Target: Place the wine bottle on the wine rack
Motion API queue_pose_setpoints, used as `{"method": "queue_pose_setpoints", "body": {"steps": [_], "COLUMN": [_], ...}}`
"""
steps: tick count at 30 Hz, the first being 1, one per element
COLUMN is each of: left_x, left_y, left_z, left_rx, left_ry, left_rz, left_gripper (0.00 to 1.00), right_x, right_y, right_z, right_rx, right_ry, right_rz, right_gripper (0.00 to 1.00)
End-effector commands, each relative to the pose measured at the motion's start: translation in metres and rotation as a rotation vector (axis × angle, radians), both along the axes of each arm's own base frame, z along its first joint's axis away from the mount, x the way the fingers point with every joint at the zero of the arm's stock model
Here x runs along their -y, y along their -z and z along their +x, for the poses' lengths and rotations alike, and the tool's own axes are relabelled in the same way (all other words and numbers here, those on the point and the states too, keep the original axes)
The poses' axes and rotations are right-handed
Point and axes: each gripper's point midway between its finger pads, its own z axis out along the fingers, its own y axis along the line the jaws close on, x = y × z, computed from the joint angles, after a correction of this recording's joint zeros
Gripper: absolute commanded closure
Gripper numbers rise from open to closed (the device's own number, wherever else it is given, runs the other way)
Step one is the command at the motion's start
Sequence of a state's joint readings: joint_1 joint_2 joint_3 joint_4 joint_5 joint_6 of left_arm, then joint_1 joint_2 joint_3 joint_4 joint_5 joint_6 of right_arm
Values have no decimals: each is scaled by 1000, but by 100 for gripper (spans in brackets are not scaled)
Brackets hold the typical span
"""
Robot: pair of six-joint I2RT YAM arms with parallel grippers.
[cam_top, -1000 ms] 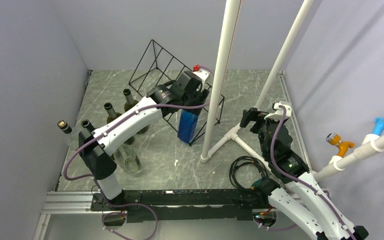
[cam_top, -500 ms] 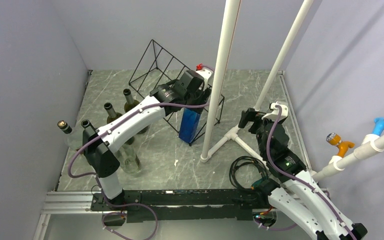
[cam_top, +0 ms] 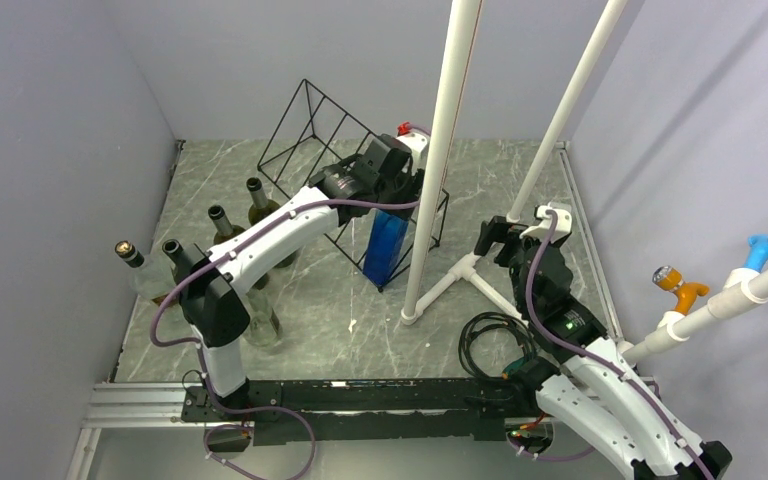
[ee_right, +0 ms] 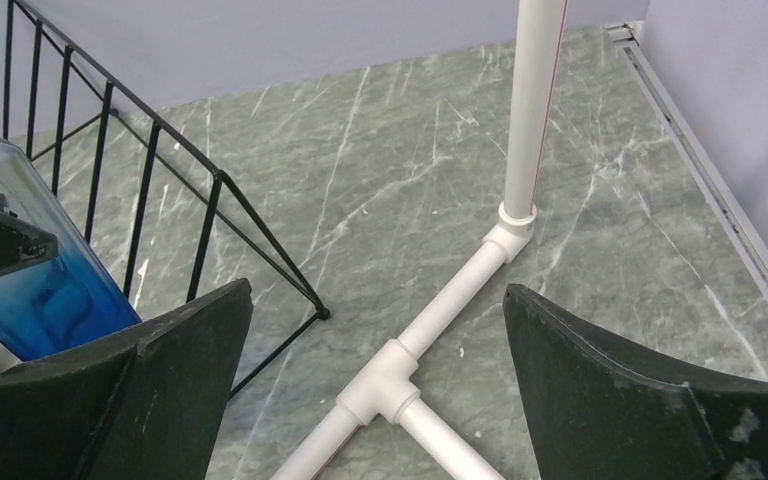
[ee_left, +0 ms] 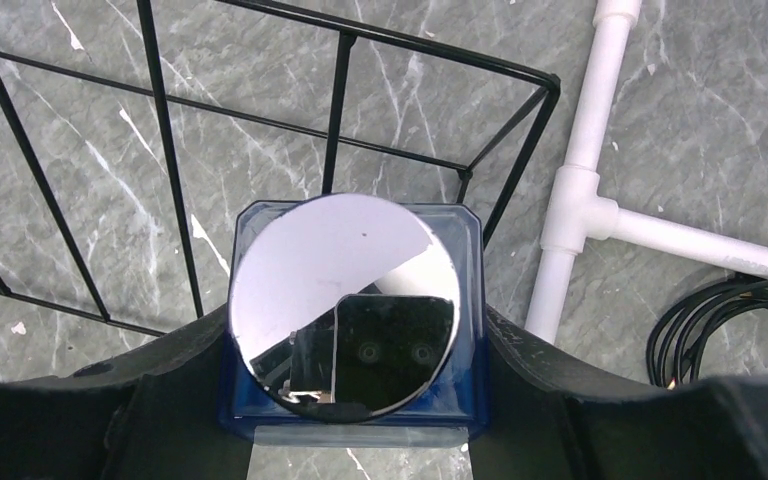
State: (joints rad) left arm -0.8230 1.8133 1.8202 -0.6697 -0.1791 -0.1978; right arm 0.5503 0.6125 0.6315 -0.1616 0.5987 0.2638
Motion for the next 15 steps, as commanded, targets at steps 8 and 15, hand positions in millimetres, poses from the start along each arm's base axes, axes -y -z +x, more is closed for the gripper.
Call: {"method": "queue_pose_setpoints", "body": {"steps": [8,15], "left_x": [28,31], "left_y": [14,16], "left_z": [7,10], "left_rx": [-47,-49], "left_ry": [37,35], "left_rz": [-84,-90], "left_gripper": [62,18], "right_x": [2,2], "right_y": [-6,-4], "right_z": [4,6], "right_rx": [40,34], "right_ry": [21,21], "right_rz": [15,13], "right_gripper": [0,0]}}
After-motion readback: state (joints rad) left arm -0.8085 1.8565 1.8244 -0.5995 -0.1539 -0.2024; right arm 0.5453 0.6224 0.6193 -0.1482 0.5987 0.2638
